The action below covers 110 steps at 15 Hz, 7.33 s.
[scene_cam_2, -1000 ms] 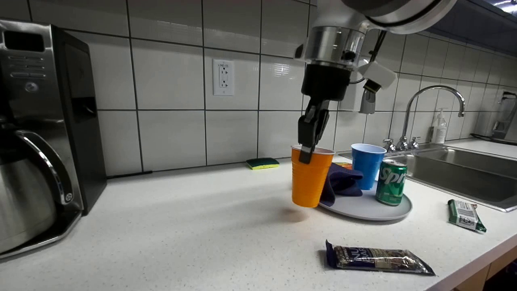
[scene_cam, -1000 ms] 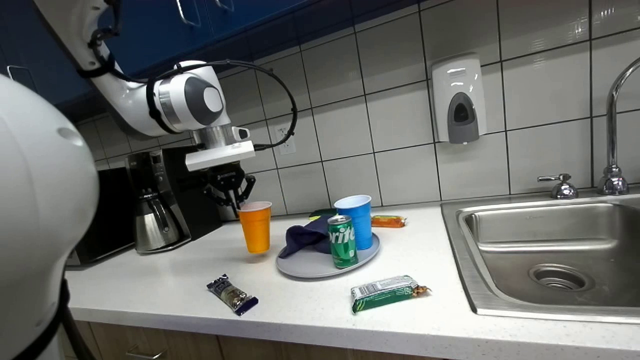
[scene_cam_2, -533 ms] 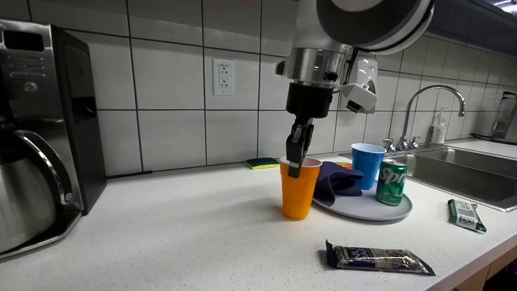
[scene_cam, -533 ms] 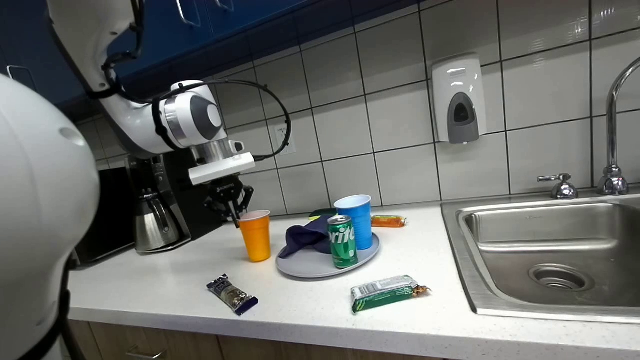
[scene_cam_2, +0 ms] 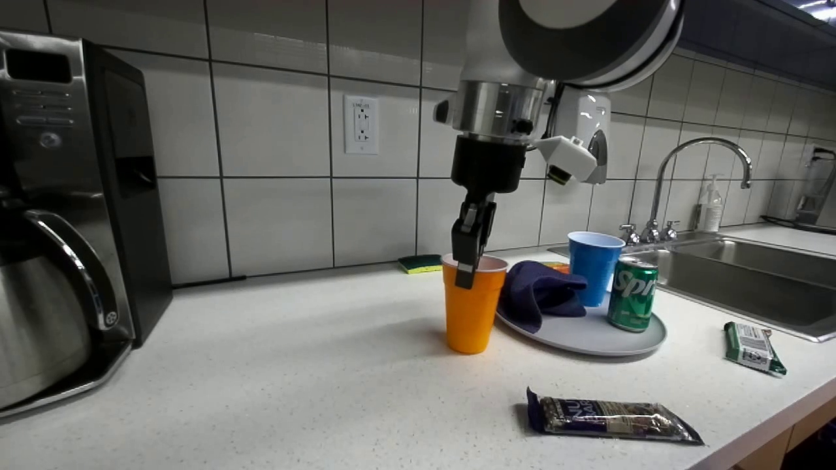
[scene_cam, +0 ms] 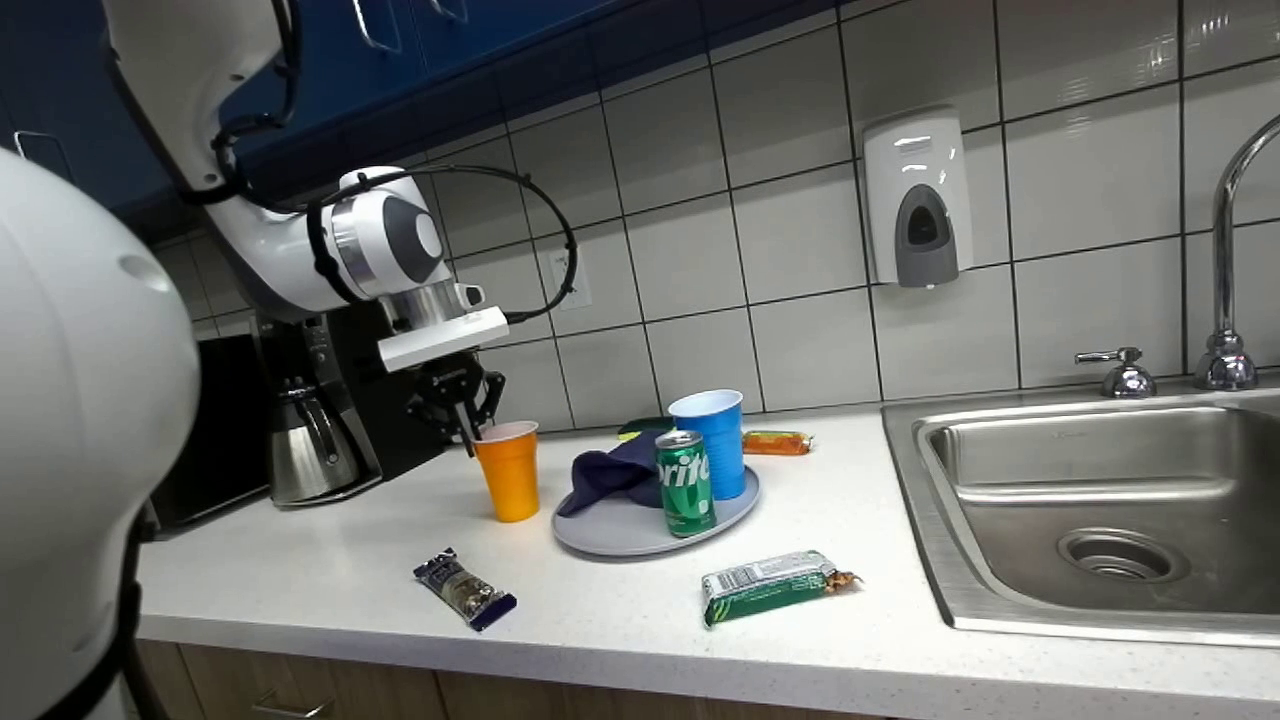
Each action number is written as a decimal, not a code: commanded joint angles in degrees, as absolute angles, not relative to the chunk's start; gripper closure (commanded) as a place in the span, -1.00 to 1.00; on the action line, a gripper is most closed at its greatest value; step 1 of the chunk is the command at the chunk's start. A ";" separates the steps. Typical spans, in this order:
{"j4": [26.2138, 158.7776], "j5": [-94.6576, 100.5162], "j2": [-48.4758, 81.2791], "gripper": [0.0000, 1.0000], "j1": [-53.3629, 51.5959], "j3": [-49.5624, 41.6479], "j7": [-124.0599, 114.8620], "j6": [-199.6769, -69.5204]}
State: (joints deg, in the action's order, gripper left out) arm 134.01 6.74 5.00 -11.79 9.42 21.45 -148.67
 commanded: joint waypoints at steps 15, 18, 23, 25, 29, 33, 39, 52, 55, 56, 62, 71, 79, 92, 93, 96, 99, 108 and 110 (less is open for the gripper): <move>135.99 -0.45 -4.97 -1.00 -10.77 9.35 22.76 -143.62; 137.30 -2.03 -7.88 -1.00 -10.52 8.10 22.43 -143.05; 140.45 -1.65 -12.52 -1.00 -8.87 4.52 20.94 -142.30; 141.60 -1.06 -14.12 -1.00 -7.67 2.97 20.10 -142.07; 143.20 -4.01 -16.51 -1.00 -6.37 -0.63 20.79 -140.35; 144.75 -6.43 -18.81 -1.00 -4.86 -3.83 20.27 -138.24; 146.71 -2.38 -20.93 -1.00 0.38 -5.59 15.65 -137.15; 146.85 -1.39 -17.68 -1.00 2.35 -6.27 14.15 -138.42; 146.25 -0.52 -15.19 -1.00 2.95 -6.15 13.19 -139.42; 145.90 -0.42 -14.08 -1.00 3.06 -6.17 12.98 -139.86; 143.85 1.40 -8.37 -1.00 4.12 -6.25 10.58 -140.44; 140.02 4.17 -2.11 -1.00 5.19 -6.34 7.13 -139.76; 137.91 3.79 1.28 -1.00 5.09 -6.39 7.37 -139.79; 137.22 2.59 2.66 -0.17 5.06 -6.25 8.42 -139.40; 137.22 2.72 2.69 0.02 5.04 -6.25 8.31 -139.50; 137.14 2.10 2.78 0.25 4.98 -6.11 8.91 -139.21; 137.44 2.21 2.21 0.25 4.86 -6.00 9.02 -138.81; 137.52 2.69 -1.78 0.25 5.20 -6.44 8.79 -137.65; 137.42 3.10 -2.06 0.25 5.23 -6.52 8.47 -137.57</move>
